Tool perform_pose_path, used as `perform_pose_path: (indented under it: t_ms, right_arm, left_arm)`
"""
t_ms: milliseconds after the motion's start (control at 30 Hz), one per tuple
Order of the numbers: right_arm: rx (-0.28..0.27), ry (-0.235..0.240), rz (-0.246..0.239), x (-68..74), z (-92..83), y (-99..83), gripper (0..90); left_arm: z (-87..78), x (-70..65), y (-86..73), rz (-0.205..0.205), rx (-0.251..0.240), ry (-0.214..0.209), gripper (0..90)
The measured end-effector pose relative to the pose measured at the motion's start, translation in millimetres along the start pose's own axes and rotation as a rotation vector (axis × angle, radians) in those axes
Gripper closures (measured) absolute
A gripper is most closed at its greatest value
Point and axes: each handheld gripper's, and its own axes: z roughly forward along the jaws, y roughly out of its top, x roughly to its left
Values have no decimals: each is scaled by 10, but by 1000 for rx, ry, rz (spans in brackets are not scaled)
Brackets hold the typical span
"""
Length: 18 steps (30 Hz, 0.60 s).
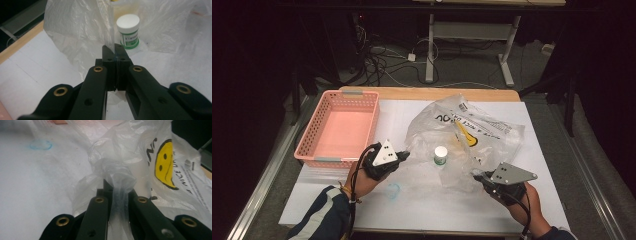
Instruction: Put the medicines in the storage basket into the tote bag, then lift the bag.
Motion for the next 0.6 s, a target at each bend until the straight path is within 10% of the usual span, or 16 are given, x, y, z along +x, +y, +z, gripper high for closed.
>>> perform_pose_path:
  t_ms: [600]
  right_arm:
    - [-140, -126, -3, -207, -257, 263, 884]
  left_arm:
    - [-262, 112, 243, 8, -138, 50, 872]
